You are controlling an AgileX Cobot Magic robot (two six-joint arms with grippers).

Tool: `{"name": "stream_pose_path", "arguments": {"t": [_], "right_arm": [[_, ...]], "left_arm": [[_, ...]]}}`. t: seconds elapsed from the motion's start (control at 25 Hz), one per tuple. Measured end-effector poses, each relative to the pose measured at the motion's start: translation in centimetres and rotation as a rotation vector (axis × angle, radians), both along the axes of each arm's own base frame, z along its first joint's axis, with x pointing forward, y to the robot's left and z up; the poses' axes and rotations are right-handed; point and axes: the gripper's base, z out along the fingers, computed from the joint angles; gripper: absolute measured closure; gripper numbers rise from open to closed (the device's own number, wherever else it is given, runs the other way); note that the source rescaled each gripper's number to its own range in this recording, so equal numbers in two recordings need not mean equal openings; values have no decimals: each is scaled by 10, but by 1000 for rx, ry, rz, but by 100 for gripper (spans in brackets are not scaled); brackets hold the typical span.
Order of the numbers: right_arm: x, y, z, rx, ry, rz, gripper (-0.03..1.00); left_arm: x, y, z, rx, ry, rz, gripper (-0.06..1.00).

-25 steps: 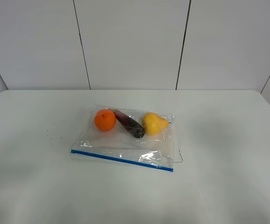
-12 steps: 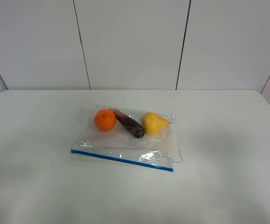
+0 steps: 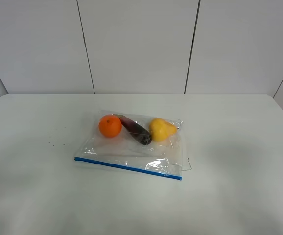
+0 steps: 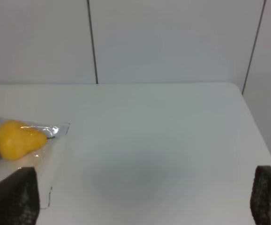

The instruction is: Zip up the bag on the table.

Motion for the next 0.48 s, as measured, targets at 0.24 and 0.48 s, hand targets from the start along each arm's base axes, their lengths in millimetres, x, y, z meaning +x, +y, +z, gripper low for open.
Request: {"name": "stream_pose_path", "arguments": {"t": [0.24, 0.48], "right_arm": [[11, 2, -23, 22, 95, 17, -3], [13, 2, -30, 25, 137, 18, -3]], "left_arm": [[0, 0, 0, 0, 0, 0, -6], [0, 0, 0, 0, 0, 0, -6]]}}
